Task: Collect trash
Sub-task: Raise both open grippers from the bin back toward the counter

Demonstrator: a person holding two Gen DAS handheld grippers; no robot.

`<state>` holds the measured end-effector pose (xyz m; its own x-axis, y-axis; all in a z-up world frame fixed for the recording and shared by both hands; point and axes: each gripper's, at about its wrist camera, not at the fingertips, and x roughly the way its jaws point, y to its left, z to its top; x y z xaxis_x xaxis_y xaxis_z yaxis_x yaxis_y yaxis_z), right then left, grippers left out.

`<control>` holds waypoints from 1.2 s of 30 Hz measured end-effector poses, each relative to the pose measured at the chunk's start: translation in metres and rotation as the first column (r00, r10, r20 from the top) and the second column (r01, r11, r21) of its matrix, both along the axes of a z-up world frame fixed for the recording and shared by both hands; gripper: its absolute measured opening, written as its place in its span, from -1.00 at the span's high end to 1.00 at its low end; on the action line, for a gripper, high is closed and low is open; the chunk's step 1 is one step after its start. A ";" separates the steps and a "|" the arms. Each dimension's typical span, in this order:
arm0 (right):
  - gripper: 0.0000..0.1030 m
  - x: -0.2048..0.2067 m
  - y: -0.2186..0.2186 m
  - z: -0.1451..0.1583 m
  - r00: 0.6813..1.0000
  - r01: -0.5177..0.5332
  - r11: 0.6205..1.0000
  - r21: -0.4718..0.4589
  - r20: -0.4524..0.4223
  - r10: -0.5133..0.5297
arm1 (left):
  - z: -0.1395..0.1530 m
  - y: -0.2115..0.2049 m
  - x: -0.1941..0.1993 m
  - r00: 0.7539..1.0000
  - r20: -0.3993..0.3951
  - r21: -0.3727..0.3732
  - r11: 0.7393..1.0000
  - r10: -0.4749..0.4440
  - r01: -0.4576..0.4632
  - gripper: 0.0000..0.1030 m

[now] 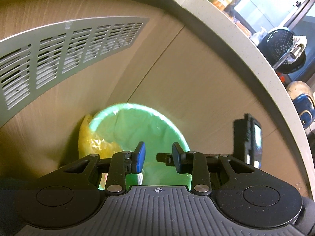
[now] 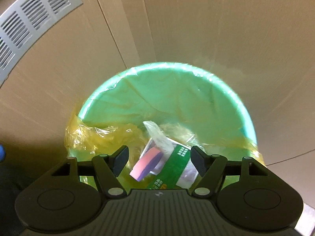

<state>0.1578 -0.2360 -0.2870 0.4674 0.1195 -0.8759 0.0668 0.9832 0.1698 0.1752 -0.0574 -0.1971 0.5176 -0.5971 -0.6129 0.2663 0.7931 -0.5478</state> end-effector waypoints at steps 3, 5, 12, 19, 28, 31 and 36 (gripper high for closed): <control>-0.36 -0.015 0.005 0.017 0.997 -0.002 0.998 -0.058 0.081 0.007 | 0.002 -0.003 0.000 1.000 0.002 0.024 1.000 0.005 -0.005 0.36; -0.36 -0.025 0.009 0.034 0.989 -0.001 0.997 -0.082 0.149 0.013 | 0.008 -0.003 -0.003 0.999 0.032 0.028 1.000 -0.011 0.010 0.38; -0.36 -0.058 0.005 0.133 0.945 -0.074 0.993 0.090 0.326 0.041 | 0.093 0.009 -0.048 0.954 0.298 -0.013 1.000 -0.023 0.028 0.39; -0.37 -0.073 0.019 0.253 0.815 -0.157 0.982 0.106 0.576 0.068 | 0.190 0.030 -0.087 0.882 0.467 0.001 0.997 0.068 -0.077 0.39; -0.41 -0.025 0.026 0.337 0.769 -0.143 0.983 0.119 0.638 0.035 | 0.247 0.039 -0.071 0.871 0.461 0.080 0.969 0.171 -0.233 0.39; -0.41 0.000 0.021 0.350 0.785 -0.140 0.978 0.155 0.620 0.014 | 0.256 0.063 -0.059 0.867 0.422 0.082 0.941 0.265 -0.328 0.39; -0.48 0.042 0.048 0.357 0.794 -0.198 0.977 0.078 0.598 0.113 | 0.254 0.105 -0.036 0.833 0.325 0.051 0.872 0.447 -0.487 0.39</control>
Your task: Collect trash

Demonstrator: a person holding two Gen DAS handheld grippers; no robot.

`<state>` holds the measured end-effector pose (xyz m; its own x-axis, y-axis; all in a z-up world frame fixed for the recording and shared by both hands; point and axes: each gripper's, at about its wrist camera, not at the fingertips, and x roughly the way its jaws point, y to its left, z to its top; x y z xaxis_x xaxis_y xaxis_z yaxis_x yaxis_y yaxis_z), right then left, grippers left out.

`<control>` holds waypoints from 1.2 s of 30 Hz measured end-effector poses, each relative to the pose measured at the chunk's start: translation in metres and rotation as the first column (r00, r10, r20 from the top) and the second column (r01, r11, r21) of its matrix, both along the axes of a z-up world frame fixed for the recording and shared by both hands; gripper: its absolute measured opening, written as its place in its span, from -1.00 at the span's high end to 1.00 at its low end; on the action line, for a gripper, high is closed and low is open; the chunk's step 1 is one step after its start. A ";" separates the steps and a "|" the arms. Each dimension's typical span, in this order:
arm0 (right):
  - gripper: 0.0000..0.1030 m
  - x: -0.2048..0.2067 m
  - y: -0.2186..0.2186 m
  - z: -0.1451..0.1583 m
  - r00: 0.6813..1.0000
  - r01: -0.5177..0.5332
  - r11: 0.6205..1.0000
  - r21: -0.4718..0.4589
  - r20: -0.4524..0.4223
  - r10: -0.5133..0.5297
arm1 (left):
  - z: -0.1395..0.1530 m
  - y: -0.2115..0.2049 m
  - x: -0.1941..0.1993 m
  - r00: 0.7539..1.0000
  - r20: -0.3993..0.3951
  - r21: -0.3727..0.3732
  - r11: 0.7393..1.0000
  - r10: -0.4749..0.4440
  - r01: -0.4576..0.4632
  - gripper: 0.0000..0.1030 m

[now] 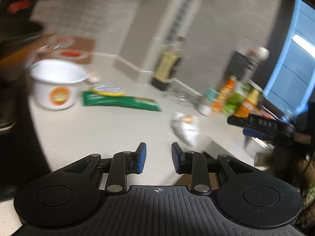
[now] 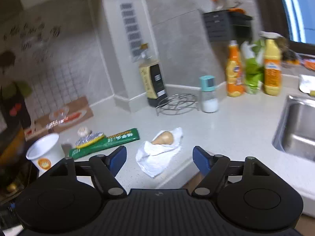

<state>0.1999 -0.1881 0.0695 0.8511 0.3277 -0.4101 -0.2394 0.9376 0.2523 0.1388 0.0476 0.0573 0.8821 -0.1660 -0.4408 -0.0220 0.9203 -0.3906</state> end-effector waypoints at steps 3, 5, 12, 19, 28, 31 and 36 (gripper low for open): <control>-0.51 0.026 0.034 -0.003 0.996 -0.088 0.995 -0.038 -0.024 0.087 | -0.012 0.016 -0.001 0.999 -0.014 -0.039 0.999 0.029 -0.029 0.39; -0.51 0.047 0.060 -0.005 0.988 -0.141 0.989 -0.052 -0.064 0.138 | -0.020 0.021 -0.002 0.998 -0.030 -0.060 0.997 0.046 -0.048 0.39; -0.51 0.098 0.164 0.001 0.914 -0.372 0.927 0.049 -0.155 0.375 | -0.018 0.042 -0.016 0.991 -0.030 -0.012 0.991 0.133 -0.133 0.39; -0.50 0.144 0.254 0.005 0.900 -0.384 0.921 0.069 -0.192 0.390 | -0.019 0.068 -0.037 0.985 -0.035 -0.041 0.985 0.168 -0.169 0.39; 0.59 0.152 0.292 -0.020 0.835 -0.452 0.892 0.035 -0.335 0.436 | -0.014 0.089 -0.055 0.984 -0.001 -0.097 0.979 0.180 -0.179 0.39; 0.71 0.130 0.281 -0.015 0.845 -0.464 0.885 -0.045 -0.321 0.427 | -0.016 0.094 -0.057 0.984 0.009 -0.121 0.977 0.176 -0.174 0.39; 0.76 0.099 0.237 -0.002 0.856 -0.460 0.882 -0.102 -0.315 0.410 | -0.019 0.109 -0.064 0.980 0.013 -0.176 0.965 0.198 -0.193 0.39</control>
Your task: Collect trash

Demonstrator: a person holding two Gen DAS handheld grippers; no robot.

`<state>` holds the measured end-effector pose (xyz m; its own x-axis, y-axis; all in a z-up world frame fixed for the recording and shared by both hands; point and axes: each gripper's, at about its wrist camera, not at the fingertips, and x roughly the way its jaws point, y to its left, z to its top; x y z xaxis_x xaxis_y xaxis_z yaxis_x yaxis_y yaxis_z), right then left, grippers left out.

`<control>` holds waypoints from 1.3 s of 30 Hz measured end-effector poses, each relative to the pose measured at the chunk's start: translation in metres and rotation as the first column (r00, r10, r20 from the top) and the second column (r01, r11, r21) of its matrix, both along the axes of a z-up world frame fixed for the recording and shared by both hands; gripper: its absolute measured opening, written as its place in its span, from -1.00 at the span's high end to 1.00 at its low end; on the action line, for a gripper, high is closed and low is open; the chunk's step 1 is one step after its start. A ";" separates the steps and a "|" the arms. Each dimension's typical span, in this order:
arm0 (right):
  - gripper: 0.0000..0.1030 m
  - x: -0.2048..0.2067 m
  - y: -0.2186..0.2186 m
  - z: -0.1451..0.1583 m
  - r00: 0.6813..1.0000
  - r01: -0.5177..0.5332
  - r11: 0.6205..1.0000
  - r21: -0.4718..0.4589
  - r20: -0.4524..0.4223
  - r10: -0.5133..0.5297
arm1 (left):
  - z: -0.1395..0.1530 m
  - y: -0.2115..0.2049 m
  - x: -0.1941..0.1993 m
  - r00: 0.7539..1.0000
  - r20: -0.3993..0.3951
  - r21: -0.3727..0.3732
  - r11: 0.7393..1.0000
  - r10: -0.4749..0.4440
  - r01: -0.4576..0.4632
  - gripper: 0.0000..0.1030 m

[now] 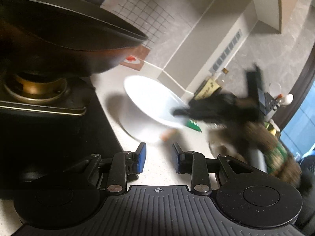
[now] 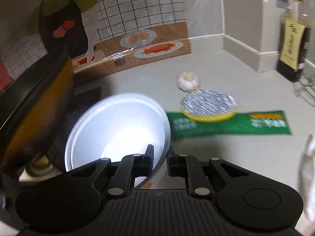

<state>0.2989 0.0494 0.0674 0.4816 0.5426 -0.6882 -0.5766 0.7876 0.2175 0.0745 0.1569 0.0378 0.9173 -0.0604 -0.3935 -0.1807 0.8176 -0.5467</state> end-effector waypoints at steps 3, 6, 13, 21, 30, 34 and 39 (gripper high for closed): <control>0.76 -0.014 -0.029 0.001 1.000 0.019 1.000 -0.019 0.002 -0.019 | 0.000 0.006 -0.004 1.000 0.011 -0.022 1.000 0.019 -0.018 0.39; 0.76 -0.023 -0.053 -0.003 0.999 0.035 0.999 -0.016 -0.028 -0.036 | 0.003 0.008 -0.005 1.000 0.024 -0.036 0.999 0.017 -0.016 0.39; 0.76 -0.042 -0.085 -0.009 0.998 0.037 0.999 0.008 -0.055 -0.036 | 0.008 -0.007 0.004 0.997 0.042 -0.025 0.998 -0.058 0.059 0.39; 0.56 -0.053 -0.116 -0.003 0.998 0.066 0.997 0.031 0.007 -0.066 | -0.001 -0.019 0.030 0.997 -0.029 -0.007 0.998 -0.066 0.066 0.39; -0.10 -0.050 -0.181 0.007 0.958 0.215 0.972 0.100 0.173 -0.230 | 0.000 -0.021 0.047 0.997 -0.040 -0.032 0.998 -0.061 0.060 0.38; -0.26 -0.032 -0.207 0.000 0.927 0.307 0.945 0.115 0.190 -0.324 | 0.018 -0.020 0.046 0.999 0.017 -0.027 0.999 -0.040 0.041 0.38; -0.26 -0.009 -0.215 -0.021 0.909 0.365 0.927 0.087 0.181 -0.375 | 0.027 -0.032 0.069 0.998 -0.055 0.082 0.996 -0.034 0.038 0.38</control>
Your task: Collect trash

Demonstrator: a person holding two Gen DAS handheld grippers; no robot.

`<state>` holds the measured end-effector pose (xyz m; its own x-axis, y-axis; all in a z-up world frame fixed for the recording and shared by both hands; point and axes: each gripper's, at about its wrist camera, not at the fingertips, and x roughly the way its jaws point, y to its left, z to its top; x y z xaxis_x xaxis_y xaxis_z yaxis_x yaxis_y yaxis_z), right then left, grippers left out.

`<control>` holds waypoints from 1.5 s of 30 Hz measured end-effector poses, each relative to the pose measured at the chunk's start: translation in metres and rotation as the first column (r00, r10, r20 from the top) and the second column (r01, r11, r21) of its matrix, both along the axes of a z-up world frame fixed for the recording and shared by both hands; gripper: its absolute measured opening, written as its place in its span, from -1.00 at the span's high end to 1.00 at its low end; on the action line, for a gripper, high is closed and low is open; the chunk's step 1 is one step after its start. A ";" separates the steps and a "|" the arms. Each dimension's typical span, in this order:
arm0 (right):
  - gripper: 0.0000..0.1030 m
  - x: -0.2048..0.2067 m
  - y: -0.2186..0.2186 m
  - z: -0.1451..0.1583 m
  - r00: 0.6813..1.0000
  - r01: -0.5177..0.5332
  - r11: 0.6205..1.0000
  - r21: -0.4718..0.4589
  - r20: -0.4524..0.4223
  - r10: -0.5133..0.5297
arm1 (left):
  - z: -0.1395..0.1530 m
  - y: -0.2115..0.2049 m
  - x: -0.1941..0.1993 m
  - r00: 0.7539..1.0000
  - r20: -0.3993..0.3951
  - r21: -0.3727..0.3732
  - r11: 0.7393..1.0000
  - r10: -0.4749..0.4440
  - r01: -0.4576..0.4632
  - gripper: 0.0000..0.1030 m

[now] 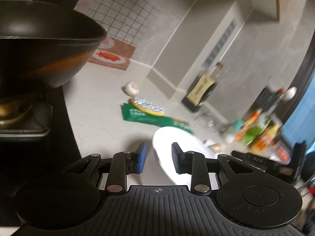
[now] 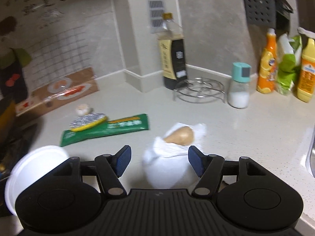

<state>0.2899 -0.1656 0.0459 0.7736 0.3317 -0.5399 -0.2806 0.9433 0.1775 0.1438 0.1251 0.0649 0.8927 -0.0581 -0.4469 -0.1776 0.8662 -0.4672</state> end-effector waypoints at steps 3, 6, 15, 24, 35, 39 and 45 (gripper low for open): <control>-0.26 0.009 0.006 -0.011 1.000 -0.012 1.000 -0.022 0.006 0.012 | -0.008 -0.008 0.014 0.998 -0.059 0.043 0.999 0.006 -0.004 0.38; -0.29 0.017 0.017 -0.016 0.999 -0.016 0.998 -0.058 0.037 0.018 | -0.019 -0.013 0.026 0.996 -0.088 0.030 1.000 0.001 0.001 0.38; -0.40 0.070 0.037 -0.038 0.996 0.082 0.975 -0.205 0.048 -0.073 | -0.044 -0.027 0.027 0.996 -0.084 0.061 0.998 -0.004 0.010 0.63; -0.43 0.090 0.039 -0.056 0.995 0.062 0.989 -0.137 -0.064 -0.072 | -0.041 -0.011 0.005 0.999 -0.053 0.052 0.999 -0.002 0.004 0.70; -0.08 0.093 0.047 -0.051 0.994 0.056 0.979 -0.197 -0.086 -0.074 | -0.047 -0.013 0.010 0.996 -0.086 0.025 0.999 -0.027 0.029 0.71; 0.55 0.084 0.044 -0.043 0.996 0.051 0.980 -0.193 -0.062 -0.064 | -0.047 -0.012 0.010 0.996 -0.086 0.015 1.000 -0.025 0.026 0.71; 0.88 0.067 0.039 -0.028 0.999 0.001 0.986 -0.168 -0.047 -0.009 | -0.048 -0.011 0.015 0.996 -0.088 0.007 1.000 -0.018 0.018 0.70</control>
